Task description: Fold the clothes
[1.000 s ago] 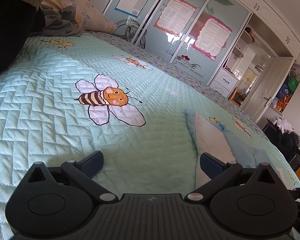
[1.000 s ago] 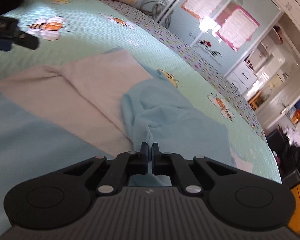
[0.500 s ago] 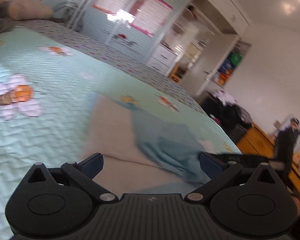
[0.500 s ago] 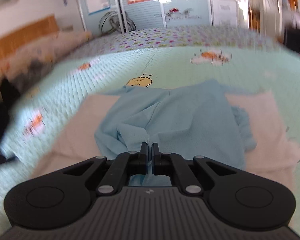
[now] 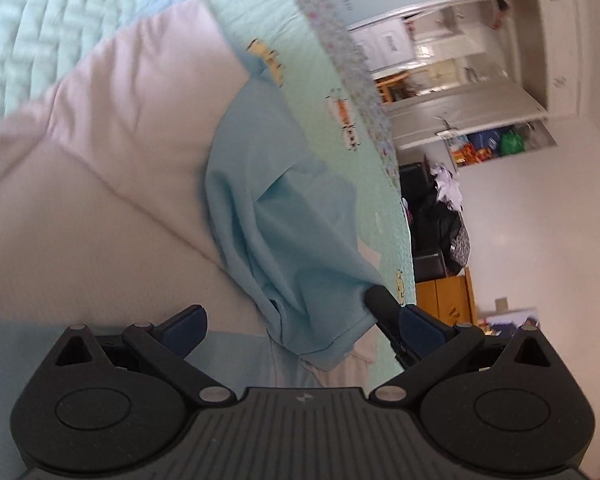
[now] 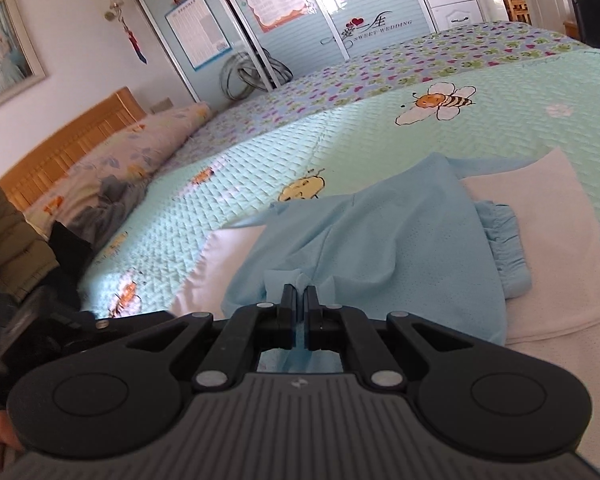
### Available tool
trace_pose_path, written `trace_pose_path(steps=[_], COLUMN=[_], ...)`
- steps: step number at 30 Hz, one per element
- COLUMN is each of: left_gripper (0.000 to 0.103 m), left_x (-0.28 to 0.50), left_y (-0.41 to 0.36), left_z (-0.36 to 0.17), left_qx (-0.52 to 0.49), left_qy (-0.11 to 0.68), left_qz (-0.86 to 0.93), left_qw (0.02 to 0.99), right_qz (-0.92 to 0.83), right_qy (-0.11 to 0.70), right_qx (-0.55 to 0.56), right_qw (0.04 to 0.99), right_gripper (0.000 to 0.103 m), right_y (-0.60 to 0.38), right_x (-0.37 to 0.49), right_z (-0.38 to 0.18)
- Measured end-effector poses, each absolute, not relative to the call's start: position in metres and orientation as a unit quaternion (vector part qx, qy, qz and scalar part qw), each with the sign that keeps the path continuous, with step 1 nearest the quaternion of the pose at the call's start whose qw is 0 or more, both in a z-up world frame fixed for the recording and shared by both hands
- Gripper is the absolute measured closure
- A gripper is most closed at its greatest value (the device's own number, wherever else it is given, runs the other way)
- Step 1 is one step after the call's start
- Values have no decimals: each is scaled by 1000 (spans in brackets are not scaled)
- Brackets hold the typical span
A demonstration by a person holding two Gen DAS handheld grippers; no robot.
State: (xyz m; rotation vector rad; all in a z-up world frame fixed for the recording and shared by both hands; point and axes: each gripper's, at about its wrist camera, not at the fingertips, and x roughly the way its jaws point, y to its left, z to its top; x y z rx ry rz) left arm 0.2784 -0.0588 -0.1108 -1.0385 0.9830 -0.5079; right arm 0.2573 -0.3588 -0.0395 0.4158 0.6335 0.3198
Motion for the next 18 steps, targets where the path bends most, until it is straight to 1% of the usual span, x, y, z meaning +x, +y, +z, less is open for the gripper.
trace_pose_path(steps=[5, 7, 9, 10, 12, 16, 18], left_gripper=[1, 4, 17, 21, 37, 46, 59], left_x=[287, 289, 288, 288, 288, 291, 293], left_y=[-70, -74, -78, -79, -82, -82, -83], left_z=[-128, -132, -132, -132, -129, -129, -129], left_qx=[-529, -540, -538, -532, -513, -512, -508], left_qy=[458, 462, 475, 483, 499, 507, 507], left_qz=[-208, -196, -180, -171, -152, -130, -115], left_qw=[684, 676, 673, 674, 682, 681, 687], right_qz=[154, 153, 154, 154, 159, 168, 170], right_qy=[302, 300, 298, 297, 294, 288, 288], right_qx=[232, 244, 254, 258, 266, 272, 275], right_qw=[911, 909, 907, 906, 904, 903, 901], right_gripper=[99, 99, 99, 98, 98, 98, 98], right_y=[-373, -378, -382, -384, -387, -387, -386], right_x=[250, 246, 243, 242, 241, 240, 240], right_z=[-47, -50, -53, -54, -54, -52, -53])
